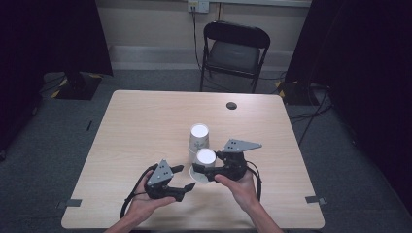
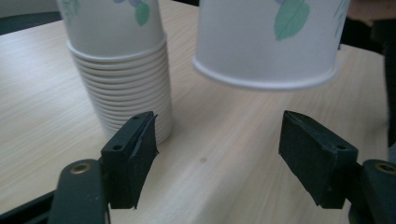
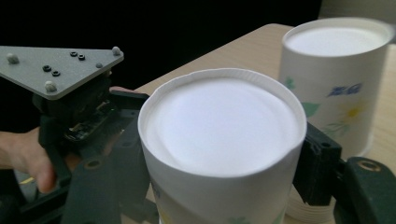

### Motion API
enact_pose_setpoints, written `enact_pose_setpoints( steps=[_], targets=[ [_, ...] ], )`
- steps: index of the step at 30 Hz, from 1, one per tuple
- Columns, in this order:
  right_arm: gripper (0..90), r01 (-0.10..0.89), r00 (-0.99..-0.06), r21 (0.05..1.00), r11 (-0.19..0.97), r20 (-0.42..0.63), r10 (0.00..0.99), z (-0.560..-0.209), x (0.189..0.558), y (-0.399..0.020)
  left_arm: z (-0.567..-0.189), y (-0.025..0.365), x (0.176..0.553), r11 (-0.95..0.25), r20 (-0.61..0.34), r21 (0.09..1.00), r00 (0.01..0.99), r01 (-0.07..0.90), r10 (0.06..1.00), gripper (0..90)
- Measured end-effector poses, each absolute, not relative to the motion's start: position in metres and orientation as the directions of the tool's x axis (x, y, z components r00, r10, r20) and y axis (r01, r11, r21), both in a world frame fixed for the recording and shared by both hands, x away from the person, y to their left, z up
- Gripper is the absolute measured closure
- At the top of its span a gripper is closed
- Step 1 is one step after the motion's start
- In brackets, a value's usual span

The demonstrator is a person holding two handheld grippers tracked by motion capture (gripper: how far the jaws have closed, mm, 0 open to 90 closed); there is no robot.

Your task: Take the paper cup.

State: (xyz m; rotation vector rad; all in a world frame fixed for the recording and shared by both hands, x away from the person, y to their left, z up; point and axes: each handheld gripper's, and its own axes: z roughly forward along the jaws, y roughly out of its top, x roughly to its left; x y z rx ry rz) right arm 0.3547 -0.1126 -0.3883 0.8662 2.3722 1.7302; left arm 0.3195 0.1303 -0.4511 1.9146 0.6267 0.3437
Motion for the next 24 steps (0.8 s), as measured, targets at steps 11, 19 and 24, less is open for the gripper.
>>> enact_pose_setpoints(
  steps=[11, 19, 24],
  targets=[
    [33.6, 0.432, -0.836, 0.879, 0.204, 0.305, 0.457, -0.399, 0.351, -0.104, -0.458, 0.125, 0.316, -0.34, 0.049, 0.924, 0.826, 0.176, 0.561, 36.3],
    [33.6, 0.459, -0.834, 0.868, 0.19, 0.348, 0.428, -0.402, 0.351, -0.101, -0.455, 0.131, 0.317, -0.333, 0.013, 0.916, 0.814, 0.223, 0.581, 48.0],
    [33.5, 0.486, -0.825, 0.855, 0.179, 0.382, 0.416, -0.406, 0.354, -0.102, -0.452, 0.135, 0.317, -0.315, 0.006, 0.922, 0.806, 0.225, 0.592, 52.0]
  ],
)
